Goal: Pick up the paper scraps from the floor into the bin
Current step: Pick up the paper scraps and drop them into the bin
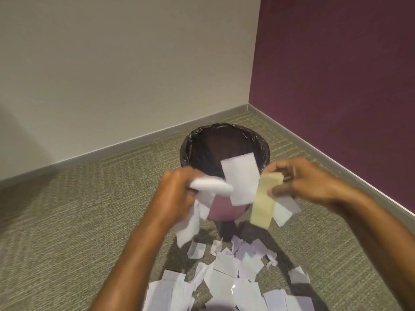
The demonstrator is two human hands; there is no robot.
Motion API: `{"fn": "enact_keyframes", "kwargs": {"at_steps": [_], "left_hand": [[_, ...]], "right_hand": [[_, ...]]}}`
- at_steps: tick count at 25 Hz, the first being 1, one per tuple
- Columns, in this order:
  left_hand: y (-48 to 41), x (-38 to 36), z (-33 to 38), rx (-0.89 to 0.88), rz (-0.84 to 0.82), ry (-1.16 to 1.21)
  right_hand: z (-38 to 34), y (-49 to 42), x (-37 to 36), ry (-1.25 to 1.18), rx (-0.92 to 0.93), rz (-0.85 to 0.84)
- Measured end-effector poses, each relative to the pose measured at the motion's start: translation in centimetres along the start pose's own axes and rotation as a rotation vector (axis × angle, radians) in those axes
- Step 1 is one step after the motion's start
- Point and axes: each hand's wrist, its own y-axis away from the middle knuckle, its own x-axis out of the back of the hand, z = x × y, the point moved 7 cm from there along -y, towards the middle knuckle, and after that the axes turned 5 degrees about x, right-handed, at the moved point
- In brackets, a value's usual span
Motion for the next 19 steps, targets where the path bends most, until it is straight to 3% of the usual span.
{"fn": "enact_keyframes", "kwargs": {"at_steps": [4,7,14,17,19], "left_hand": [[-6.1,4.8,2.3,0.049,0.141,0.076],[-11.1,3.3,2.2,0.082,0.141,0.076],[-16.1,-5.7,-3.7,0.559,0.115,0.249],[-16.9,-7.3,-4.4,0.568,0.047,0.431],[-16.9,-7.1,-4.4,0.536,0.057,0.413]], "right_hand": [[-1.4,-4.0,3.4,-0.153,-0.029,0.149],[-0.1,-7.9,4.1,-0.206,-0.138,0.195],[2.4,-14.0,2.3,-0.258,-0.255,0.330],[2.9,-15.6,2.1,-0.329,-0.226,0.342],[3.3,-15.9,2.4,-0.365,-0.217,0.375]]}}
